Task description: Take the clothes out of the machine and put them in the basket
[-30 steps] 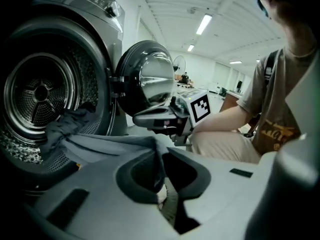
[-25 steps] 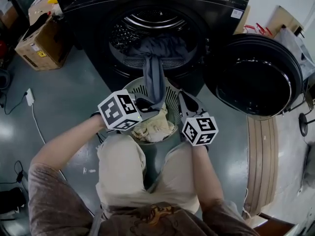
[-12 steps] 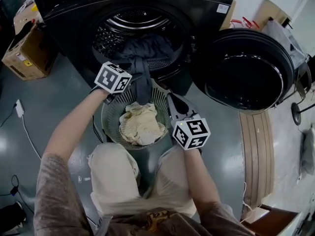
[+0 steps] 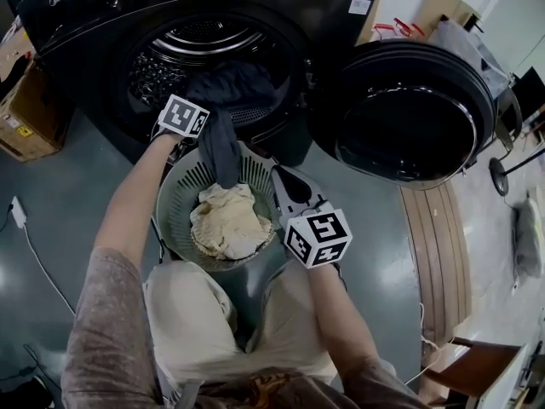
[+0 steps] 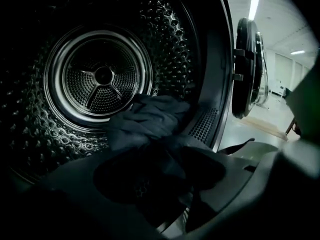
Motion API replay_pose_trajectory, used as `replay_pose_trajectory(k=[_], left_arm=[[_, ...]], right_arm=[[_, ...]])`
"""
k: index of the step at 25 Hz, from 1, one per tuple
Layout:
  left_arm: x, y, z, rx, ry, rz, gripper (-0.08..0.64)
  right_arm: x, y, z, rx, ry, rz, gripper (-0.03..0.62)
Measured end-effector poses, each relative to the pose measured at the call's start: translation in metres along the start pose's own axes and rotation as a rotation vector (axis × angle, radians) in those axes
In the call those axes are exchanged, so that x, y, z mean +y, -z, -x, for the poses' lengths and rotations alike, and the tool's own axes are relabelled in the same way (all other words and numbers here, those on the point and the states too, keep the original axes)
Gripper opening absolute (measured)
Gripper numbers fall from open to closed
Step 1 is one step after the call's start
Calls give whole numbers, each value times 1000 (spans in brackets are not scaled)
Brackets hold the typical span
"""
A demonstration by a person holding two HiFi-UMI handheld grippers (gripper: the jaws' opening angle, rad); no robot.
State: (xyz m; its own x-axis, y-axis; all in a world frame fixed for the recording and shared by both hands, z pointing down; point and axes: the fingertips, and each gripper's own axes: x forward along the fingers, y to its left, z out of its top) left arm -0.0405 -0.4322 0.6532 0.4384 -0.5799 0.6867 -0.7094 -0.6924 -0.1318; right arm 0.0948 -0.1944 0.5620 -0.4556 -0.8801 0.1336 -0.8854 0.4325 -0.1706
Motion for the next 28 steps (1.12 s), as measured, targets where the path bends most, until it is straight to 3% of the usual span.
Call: replay_pose_trajectory(k=[2, 5, 7, 11, 18, 28], left_arm=[[-5, -1, -3, 3, 37, 7, 225], [-10, -2, -1, -5, 58, -3, 177], [-13, -3, 3, -9, 56, 2, 55], [-22, -3, 13, -12, 60, 9, 43], [-83, -4, 69, -44, 216, -81, 40], [-187, 32, 152, -1, 394, -243, 40]], right_arm=[[-2, 1, -1, 2, 4, 2, -5], [-4, 3, -2, 7, 7, 0, -5], [-3, 4, -2, 8, 6, 1, -5], [-2, 5, -4, 7, 0, 6, -5], [-8, 12, -5, 19, 1, 12, -5], [-15, 24, -10, 47, -10, 15, -5]])
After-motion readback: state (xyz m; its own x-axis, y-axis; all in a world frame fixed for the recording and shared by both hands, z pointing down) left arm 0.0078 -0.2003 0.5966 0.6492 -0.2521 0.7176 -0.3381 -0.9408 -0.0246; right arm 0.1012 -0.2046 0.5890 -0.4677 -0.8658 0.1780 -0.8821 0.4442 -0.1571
